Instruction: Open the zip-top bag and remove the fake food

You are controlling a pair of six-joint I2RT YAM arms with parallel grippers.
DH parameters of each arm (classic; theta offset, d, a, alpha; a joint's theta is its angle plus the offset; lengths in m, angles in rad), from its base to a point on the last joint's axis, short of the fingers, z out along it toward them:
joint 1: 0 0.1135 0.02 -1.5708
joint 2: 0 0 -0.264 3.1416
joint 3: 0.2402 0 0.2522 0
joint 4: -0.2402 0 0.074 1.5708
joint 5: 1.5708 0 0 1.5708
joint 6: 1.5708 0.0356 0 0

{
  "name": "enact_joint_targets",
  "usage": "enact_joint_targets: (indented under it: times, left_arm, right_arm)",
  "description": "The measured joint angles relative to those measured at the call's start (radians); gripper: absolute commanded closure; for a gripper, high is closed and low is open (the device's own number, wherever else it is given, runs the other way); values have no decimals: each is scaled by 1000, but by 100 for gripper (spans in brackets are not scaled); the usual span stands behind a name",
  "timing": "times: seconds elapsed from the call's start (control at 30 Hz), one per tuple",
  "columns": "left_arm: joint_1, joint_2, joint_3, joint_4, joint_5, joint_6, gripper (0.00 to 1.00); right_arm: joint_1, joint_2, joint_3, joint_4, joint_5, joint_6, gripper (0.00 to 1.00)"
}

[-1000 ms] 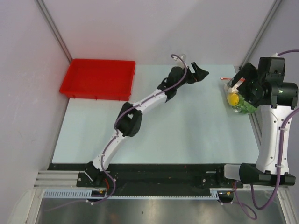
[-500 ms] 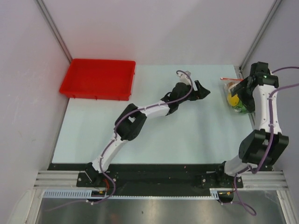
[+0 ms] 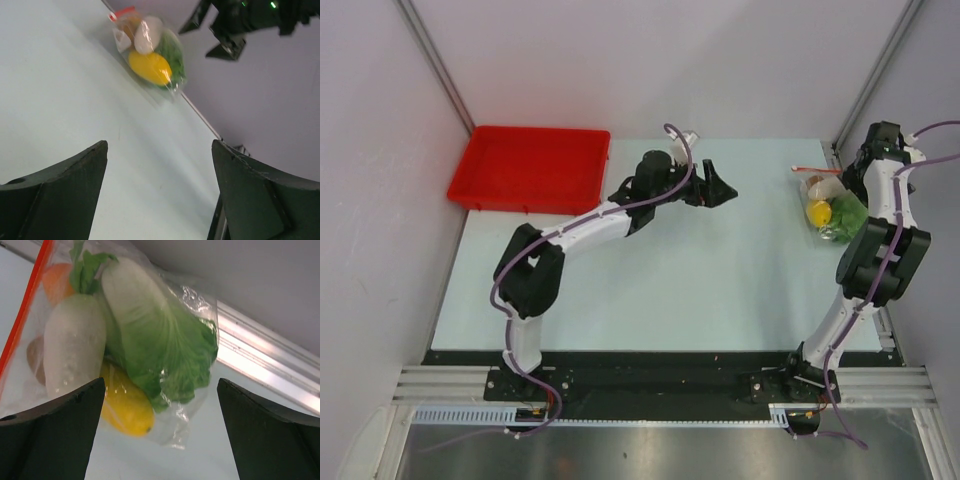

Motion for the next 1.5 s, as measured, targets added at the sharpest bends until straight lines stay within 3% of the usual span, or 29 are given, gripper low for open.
enact_joint_targets:
  times: [0.23, 0.6, 0.97, 1.27, 1.5]
  left_arm:
    - [-3, -159, -139, -102, 93, 122, 5]
    - [16, -254, -241, -161, 135, 92, 9]
    - [23, -341, -363, -249, 53, 89, 10]
    - [43, -365, -363, -278, 51, 65, 14]
    - [122, -372, -452, -275, 77, 28, 14]
  right_arm:
    - [2, 131, 26, 121, -6, -95, 0]
    - [169, 198, 22, 118, -68, -176, 0]
    - [497, 55, -271, 143, -167, -85, 0]
    - [531, -16, -327, 113, -266, -4, 0]
    - [694, -87, -369, 82, -419, 67, 0]
